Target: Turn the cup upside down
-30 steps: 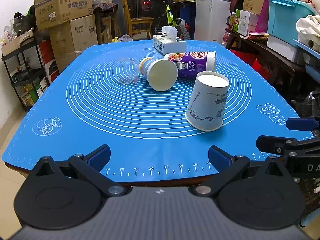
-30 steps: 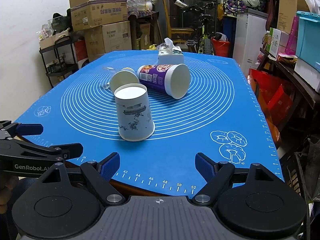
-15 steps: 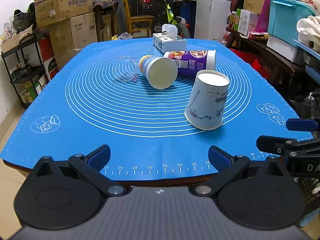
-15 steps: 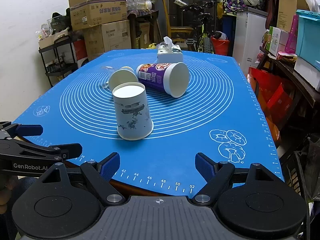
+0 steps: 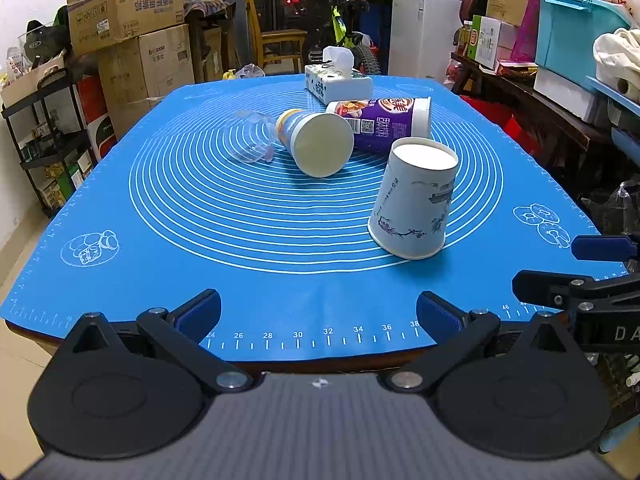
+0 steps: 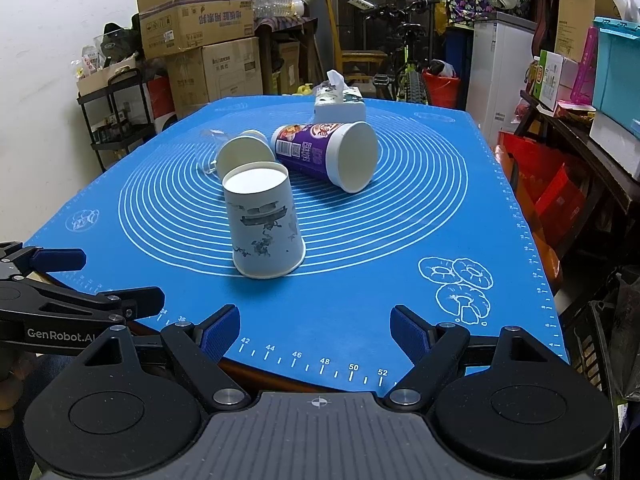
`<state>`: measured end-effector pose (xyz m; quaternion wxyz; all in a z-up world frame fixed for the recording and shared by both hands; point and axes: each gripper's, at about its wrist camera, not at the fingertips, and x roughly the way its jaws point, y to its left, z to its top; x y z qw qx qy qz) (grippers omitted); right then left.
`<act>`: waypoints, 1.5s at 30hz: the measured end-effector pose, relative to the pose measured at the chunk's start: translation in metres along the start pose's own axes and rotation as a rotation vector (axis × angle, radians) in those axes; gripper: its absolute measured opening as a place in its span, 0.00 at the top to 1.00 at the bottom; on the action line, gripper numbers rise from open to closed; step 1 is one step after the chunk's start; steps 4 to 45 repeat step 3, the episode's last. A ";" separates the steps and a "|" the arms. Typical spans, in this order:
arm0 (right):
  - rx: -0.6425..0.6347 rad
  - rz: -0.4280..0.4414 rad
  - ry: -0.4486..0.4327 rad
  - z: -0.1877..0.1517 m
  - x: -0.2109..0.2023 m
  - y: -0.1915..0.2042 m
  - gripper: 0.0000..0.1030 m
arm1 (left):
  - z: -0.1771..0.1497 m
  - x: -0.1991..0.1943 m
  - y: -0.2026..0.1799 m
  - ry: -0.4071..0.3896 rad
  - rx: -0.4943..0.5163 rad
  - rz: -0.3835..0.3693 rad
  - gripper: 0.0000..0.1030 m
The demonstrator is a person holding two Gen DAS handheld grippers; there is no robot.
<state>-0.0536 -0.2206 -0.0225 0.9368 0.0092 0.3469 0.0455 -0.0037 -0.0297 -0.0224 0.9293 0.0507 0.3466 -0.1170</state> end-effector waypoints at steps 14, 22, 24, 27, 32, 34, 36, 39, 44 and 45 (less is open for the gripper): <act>0.002 0.001 0.004 0.000 0.002 -0.001 0.18 | -0.001 0.001 -0.001 0.000 0.003 -0.002 0.00; 0.002 0.001 0.004 0.000 0.002 -0.001 0.18 | -0.001 0.001 -0.001 0.000 0.003 -0.002 0.00; 0.002 0.001 0.004 0.000 0.002 -0.001 0.18 | -0.001 0.001 -0.001 0.000 0.003 -0.002 0.00; 0.002 0.001 0.004 0.000 0.002 -0.001 0.18 | -0.001 0.001 -0.001 0.000 0.003 -0.002 0.00; 0.002 0.001 0.004 0.000 0.002 -0.001 0.18 | -0.001 0.001 -0.001 0.000 0.003 -0.002 0.00; 0.002 0.001 0.004 0.000 0.002 -0.001 0.18 | -0.001 0.001 -0.001 0.000 0.003 -0.002 0.00; 0.002 0.001 0.004 0.000 0.002 -0.001 0.18 | -0.001 0.001 -0.001 0.000 0.003 -0.002 0.00; 0.002 0.001 0.004 0.000 0.002 -0.001 0.18 | -0.001 0.001 -0.001 0.000 0.003 -0.002 0.00; 0.002 0.001 0.004 0.000 0.002 -0.001 0.18 | -0.001 0.001 -0.001 0.000 0.003 -0.002 0.00; 0.002 0.001 0.004 0.000 0.002 -0.001 0.18 | -0.001 0.001 -0.001 0.000 0.003 -0.002 0.00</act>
